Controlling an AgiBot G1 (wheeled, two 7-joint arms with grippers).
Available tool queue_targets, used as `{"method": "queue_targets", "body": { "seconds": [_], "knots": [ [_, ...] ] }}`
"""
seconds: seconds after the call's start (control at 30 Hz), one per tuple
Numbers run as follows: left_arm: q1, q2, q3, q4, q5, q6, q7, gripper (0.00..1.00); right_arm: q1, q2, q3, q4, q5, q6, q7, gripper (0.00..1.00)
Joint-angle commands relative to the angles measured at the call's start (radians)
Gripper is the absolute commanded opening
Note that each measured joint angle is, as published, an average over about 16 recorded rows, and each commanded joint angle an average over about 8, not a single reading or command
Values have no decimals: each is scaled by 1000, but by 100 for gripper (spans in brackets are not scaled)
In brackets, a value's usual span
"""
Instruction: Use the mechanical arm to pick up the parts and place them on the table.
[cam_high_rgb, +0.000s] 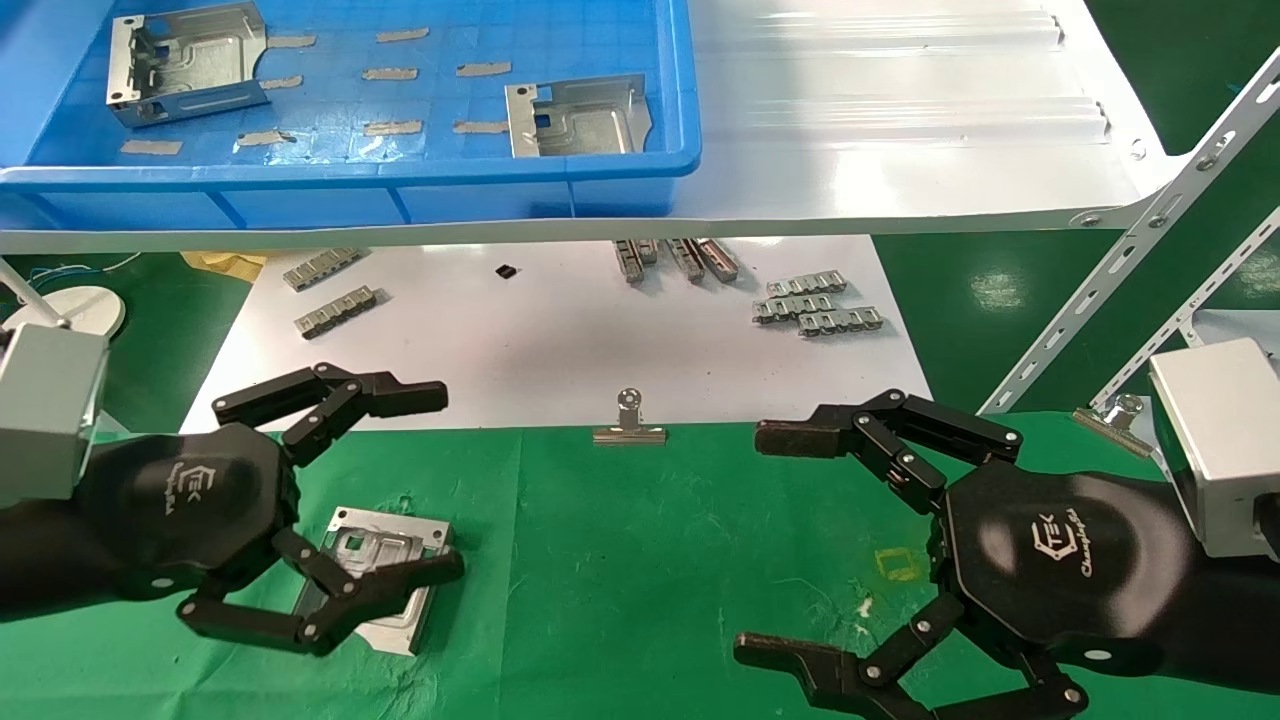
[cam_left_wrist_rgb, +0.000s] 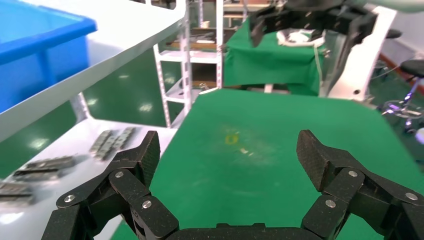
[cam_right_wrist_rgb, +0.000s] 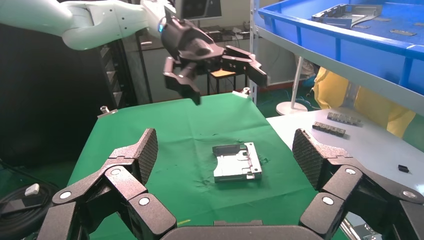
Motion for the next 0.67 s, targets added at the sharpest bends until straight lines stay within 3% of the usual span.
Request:
{"method": "queue_targets", "body": {
  "seconds": [0.03,0.33,0.67],
  "knots": [
    [18,-6,-16,-40,-8,-3,-30,100,0,0,0,0,0,0,0,100],
    [91,-32,-82,-202,-39,-16,-150,100,0,0,0,0,0,0,0,100],
    [107,-39,-97,-234,-47,-19,-166,100,0,0,0,0,0,0,0,100]
  ]
}}
